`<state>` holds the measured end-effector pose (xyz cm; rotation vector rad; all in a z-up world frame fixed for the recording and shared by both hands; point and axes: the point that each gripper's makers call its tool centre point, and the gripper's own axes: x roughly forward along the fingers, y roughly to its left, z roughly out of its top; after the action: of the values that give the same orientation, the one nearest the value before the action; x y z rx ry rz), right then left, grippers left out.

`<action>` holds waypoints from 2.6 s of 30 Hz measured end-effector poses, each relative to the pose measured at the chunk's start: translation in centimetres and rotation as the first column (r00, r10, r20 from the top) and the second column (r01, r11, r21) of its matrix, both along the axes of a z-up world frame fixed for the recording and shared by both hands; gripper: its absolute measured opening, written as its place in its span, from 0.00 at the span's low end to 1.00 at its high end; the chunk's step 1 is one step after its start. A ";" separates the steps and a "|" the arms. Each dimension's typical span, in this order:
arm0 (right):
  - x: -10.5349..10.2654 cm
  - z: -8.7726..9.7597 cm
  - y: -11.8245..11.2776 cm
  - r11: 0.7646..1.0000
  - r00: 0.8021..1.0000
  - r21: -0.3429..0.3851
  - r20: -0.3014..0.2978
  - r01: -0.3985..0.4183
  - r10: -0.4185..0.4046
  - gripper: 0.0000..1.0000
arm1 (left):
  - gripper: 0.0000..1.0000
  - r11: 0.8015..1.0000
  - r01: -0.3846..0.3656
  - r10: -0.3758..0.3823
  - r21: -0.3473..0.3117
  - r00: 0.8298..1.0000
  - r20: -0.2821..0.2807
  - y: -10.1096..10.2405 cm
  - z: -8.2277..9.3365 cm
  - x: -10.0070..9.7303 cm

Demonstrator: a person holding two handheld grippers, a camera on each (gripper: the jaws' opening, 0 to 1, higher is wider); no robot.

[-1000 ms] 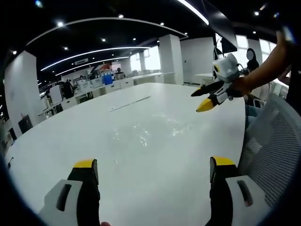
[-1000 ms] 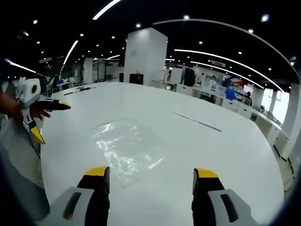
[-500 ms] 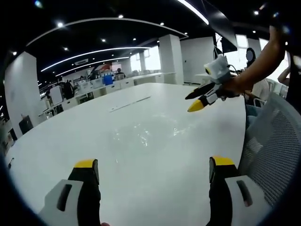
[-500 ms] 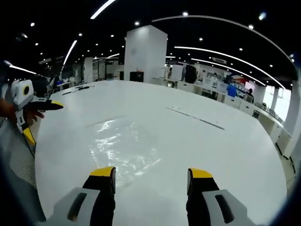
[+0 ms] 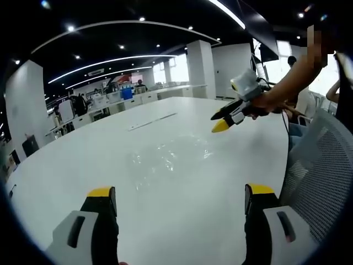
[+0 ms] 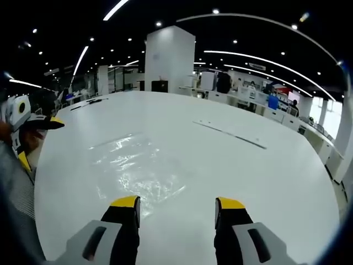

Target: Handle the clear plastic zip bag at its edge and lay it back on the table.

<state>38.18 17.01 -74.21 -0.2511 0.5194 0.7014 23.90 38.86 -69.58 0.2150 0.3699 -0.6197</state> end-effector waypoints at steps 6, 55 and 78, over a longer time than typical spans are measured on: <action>1.3 -0.7 0.4 1.000 1.000 -0.022 -0.006 -0.006 0.006 0.50 | 0.95 1.000 -0.002 0.002 0.001 1.000 0.000 -0.1 0.1 0.0; 6.9 -3.4 2.2 0.996 0.985 0.042 -0.161 0.077 -0.069 0.04 | 0.85 1.000 0.002 -0.002 0.010 1.000 -0.021 0.7 -1.0 0.1; 3.7 -1.3 2.1 0.976 0.974 0.084 -0.128 0.200 -0.189 0.00 | 0.84 0.997 0.045 -0.046 0.063 0.999 0.015 -0.6 -0.2 -0.2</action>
<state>41.86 19.10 -75.56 -0.0658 0.6140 0.5506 23.65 38.27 -69.76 0.2888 0.3701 -0.6515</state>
